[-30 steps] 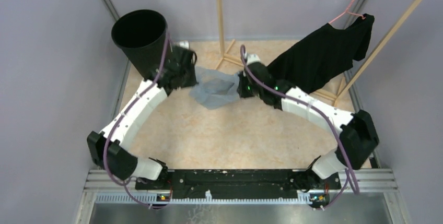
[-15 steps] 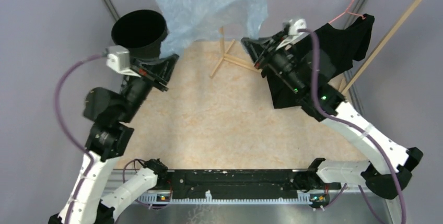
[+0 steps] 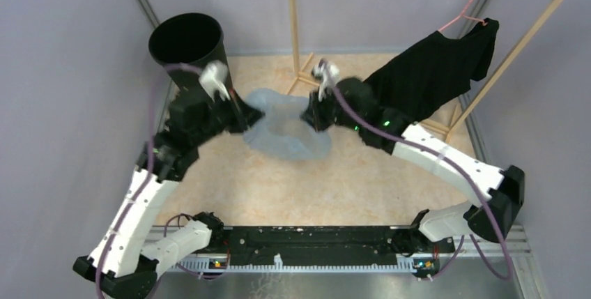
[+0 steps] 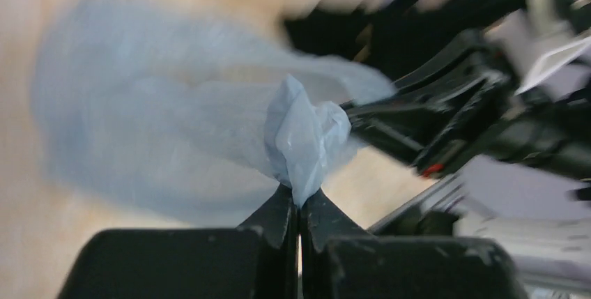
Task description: Put the trash bags into the trash bin
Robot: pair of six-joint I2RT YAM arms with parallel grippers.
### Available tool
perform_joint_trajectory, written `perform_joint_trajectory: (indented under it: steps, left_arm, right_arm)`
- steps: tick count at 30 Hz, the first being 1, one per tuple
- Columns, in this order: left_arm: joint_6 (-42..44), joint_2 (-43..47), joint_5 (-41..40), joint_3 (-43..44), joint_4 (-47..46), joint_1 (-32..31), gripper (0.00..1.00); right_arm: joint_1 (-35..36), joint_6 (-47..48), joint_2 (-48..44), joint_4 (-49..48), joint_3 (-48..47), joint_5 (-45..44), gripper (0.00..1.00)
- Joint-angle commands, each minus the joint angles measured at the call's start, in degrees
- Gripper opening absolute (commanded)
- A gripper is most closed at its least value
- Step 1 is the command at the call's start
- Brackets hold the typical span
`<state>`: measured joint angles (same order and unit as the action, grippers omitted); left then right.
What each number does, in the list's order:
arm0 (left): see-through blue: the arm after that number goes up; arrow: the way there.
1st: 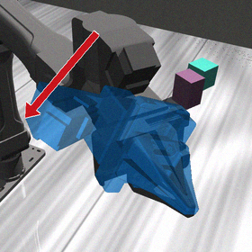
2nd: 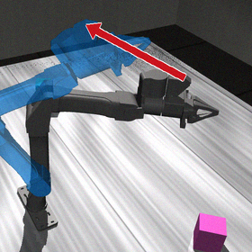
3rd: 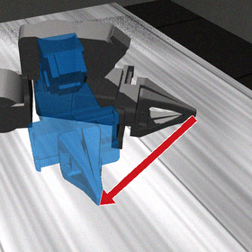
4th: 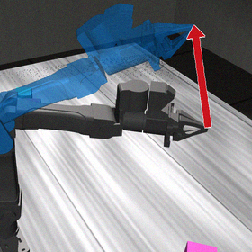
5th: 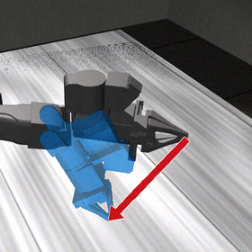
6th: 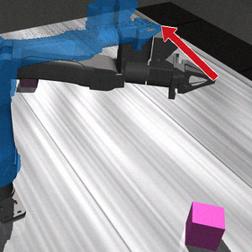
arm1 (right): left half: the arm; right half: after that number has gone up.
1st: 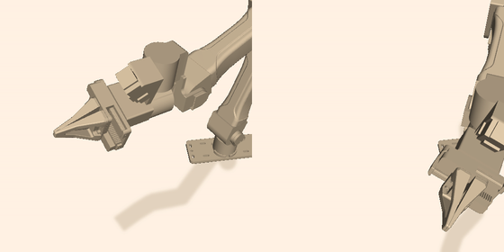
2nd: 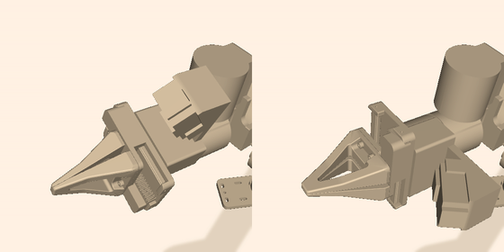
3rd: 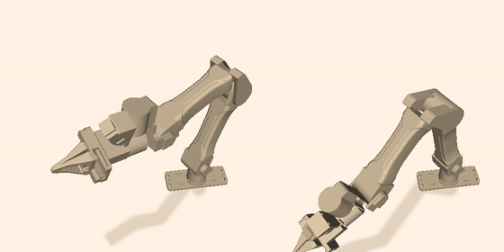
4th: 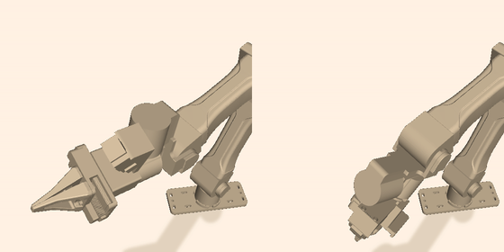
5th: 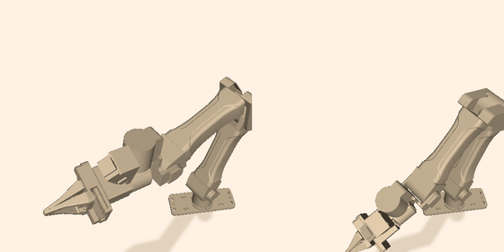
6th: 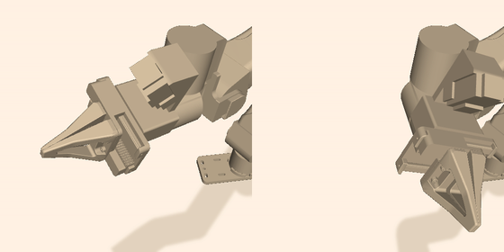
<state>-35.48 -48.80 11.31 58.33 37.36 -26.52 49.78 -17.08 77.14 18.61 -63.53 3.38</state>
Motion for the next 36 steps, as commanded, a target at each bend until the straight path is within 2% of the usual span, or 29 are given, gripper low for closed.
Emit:
perform_joint_trajectory:
  steps: [1, 2, 4, 6, 8, 10, 14, 18, 19, 21, 24, 27, 30, 33, 36]
  left_arm:
    - [5.9, -9.1, -0.7, 36.6, -2.3, 0.1, 0.00]
    - [6.6, -11.7, -0.4, 43.9, -1.8, 0.1, 0.00]
    - [7.1, -13.8, 1.1, 51.7, -4.5, 0.1, 0.00]
    - [6.8, -12.7, 0.2, 50.8, -7.8, 0.1, 0.00]
    - [6.3, -9.2, -3.1, 42.9, -9.7, 0.1, 0.00]
    - [5.8, -3.7, -5.2, 30.1, -10.9, 0.1, 0.00]
    - [1.1, 3.2, -10.7, 8.4, -2.0, 0.1, 0.00]
    - [-1.8, 12.0, -12.9, -2.0, 0.6, 0.1, 0.00]
    - [-1.8, 13.4, -13.7, -1.7, 0.0, 0.1, 0.00]
    - [0.4, 12.6, -14.9, 4.3, -1.6, 0.1, 0.00]
    - [4.8, 3.8, -12.1, 21.1, -0.9, 0.1, 0.00]
    - [6.7, 0.0, -10.5, 34.4, 0.3, 0.1, 0.00]
    - [7.0, 2.8, -15.0, 32.8, -1.4, 0.1, 0.00]
    - [6.8, 4.3, -19.9, 29.5, 1.8, 0.1, 0.00]
    - [6.9, 5.7, -20.4, 27.7, 1.8, 0.1, 0.00]
  right_arm:
    - [0.1, 6.1, -3.5, -1.1, -29.5, -4.2, 0.00]
    - [0.1, 6.6, -2.5, -0.4, -34.4, -4.1, 0.00]
    - [0.1, 7.0, -2.0, -0.6, -40.3, -3.6, 0.00]
    - [0.2, 7.0, -3.0, -2.9, -39.9, -2.4, 0.00]
    - [0.1, 7.0, -4.6, -5.2, -35.2, -3.2, 0.00]
    - [0.1, 6.8, -6.0, -5.9, -26.2, -4.3, 0.00]
    - [0.1, 2.5, -8.0, -6.7, -7.3, -4.8, 0.00]
    - [0.1, -2.1, -9.3, -7.6, 3.9, -3.6, 0.00]
    - [0.2, -2.1, -9.5, -7.6, 3.9, -3.7, 0.00]
    - [0.2, 0.3, -8.8, -5.5, -1.0, -4.6, 0.00]
    - [0.1, 3.4, -6.6, -1.7, -16.3, -3.9, 0.00]
    - [0.2, 4.0, -6.8, -0.9, -24.9, -1.1, 0.00]
    - [0.2, 2.5, -9.7, -3.7, -22.2, -1.0, 0.00]
    - [0.1, 2.2, -10.9, -3.6, -18.8, -3.0, 0.00]
    - [0.1, 1.9, -11.7, -2.7, -18.0, -3.2, 0.00]
